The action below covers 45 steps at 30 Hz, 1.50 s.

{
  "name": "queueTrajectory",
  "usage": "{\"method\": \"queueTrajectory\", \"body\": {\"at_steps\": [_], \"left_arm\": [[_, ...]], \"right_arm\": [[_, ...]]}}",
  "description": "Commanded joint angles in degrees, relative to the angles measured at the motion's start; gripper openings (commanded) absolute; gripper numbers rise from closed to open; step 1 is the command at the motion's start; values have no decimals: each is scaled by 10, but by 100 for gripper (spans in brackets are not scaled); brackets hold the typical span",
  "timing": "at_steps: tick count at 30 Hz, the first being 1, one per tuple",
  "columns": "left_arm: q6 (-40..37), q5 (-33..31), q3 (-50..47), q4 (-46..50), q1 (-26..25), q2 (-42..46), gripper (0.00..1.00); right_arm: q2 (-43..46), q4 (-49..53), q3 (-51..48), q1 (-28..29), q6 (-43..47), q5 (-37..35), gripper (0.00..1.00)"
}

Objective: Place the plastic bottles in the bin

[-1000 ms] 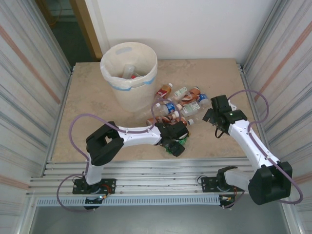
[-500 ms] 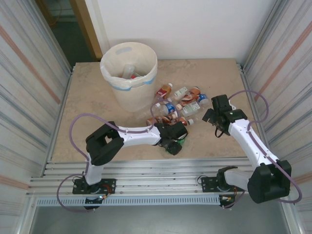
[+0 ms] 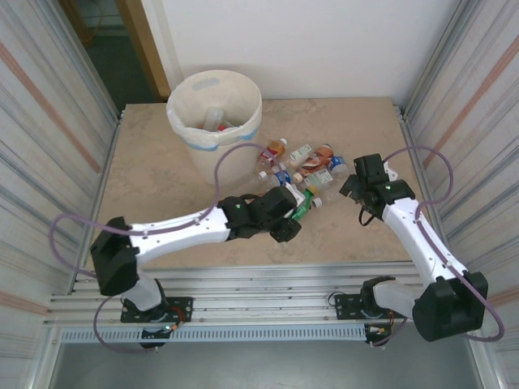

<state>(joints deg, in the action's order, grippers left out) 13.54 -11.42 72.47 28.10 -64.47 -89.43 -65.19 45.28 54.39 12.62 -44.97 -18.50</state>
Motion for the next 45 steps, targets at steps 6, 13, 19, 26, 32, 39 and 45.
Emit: {"method": "queueTrajectory", "body": {"at_steps": [6,13,19,26,32,39,45], "left_arm": [[-60,-67,42,-34,63,93,38],[-116,-41,136,-38,168,107,38],[-122,26,228,-24,285,57,38],[-117,66,369,42,380,-56,39],[-118,77,449,97,420,-132,39],[-113,76,452,117,447,-161,41],[-121,64,450,141,454,-182,43]], "right_arm": [[63,-16,1,-4,53,-9,98],[106,-35,-18,-4,64,10,98],[92,-28,-10,-5,53,15,98],[89,-24,-6,-6,37,-3,98],[89,-19,-5,-7,37,-13,98],[89,-28,-5,-8,44,-18,98],[73,-26,-3,-8,37,-12,98]]}}
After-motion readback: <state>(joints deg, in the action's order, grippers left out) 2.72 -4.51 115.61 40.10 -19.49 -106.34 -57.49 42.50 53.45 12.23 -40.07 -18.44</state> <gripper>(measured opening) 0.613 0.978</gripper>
